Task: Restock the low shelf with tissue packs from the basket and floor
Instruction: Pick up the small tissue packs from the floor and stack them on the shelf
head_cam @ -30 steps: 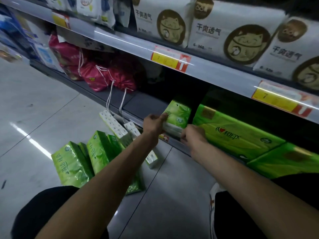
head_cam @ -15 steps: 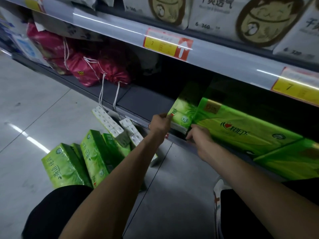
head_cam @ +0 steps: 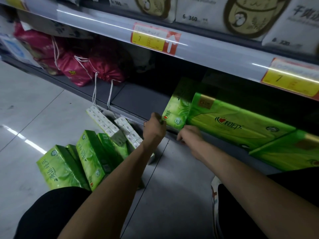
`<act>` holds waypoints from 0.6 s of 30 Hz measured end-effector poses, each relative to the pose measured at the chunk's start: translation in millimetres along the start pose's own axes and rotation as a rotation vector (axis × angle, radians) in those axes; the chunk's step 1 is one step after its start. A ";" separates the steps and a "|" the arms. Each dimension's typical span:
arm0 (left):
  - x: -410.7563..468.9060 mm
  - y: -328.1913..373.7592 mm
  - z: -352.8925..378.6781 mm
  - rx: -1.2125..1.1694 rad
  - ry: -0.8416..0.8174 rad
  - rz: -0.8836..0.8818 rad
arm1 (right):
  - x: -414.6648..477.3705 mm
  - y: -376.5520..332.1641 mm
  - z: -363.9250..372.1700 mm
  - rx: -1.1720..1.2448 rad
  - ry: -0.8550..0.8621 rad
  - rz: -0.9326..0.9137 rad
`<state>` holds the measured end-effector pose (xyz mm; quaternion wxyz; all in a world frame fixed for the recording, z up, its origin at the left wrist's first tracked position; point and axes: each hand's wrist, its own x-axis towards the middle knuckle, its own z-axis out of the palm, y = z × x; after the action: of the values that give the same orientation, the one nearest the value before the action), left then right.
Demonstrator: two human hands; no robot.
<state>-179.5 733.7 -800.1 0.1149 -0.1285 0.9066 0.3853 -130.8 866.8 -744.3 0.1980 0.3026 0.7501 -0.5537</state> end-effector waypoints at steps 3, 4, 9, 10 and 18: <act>-1.9 -1.9 -4.5 0.056 -0.009 0.018 | -1.5 1.5 1.2 -0.022 -0.004 -0.009; -4.1 -1.4 -6.4 0.073 -0.012 0.027 | -1.6 2.1 1.9 -0.025 0.003 -0.009; -13.4 -3.8 -10.0 0.123 -0.009 0.069 | -5.6 4.2 7.7 -0.021 0.000 0.004; -14.9 -4.7 -10.7 0.122 -0.011 0.071 | -6.3 4.8 8.5 -0.023 -0.005 0.005; -37.8 -5.6 -15.2 0.082 -0.095 0.123 | -11.0 6.9 7.4 -0.071 -0.059 0.024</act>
<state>-143.7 724.3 -782.0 0.1392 -0.0494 0.9213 0.3598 -118.3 858.5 -744.6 0.2374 0.2879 0.7592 -0.5332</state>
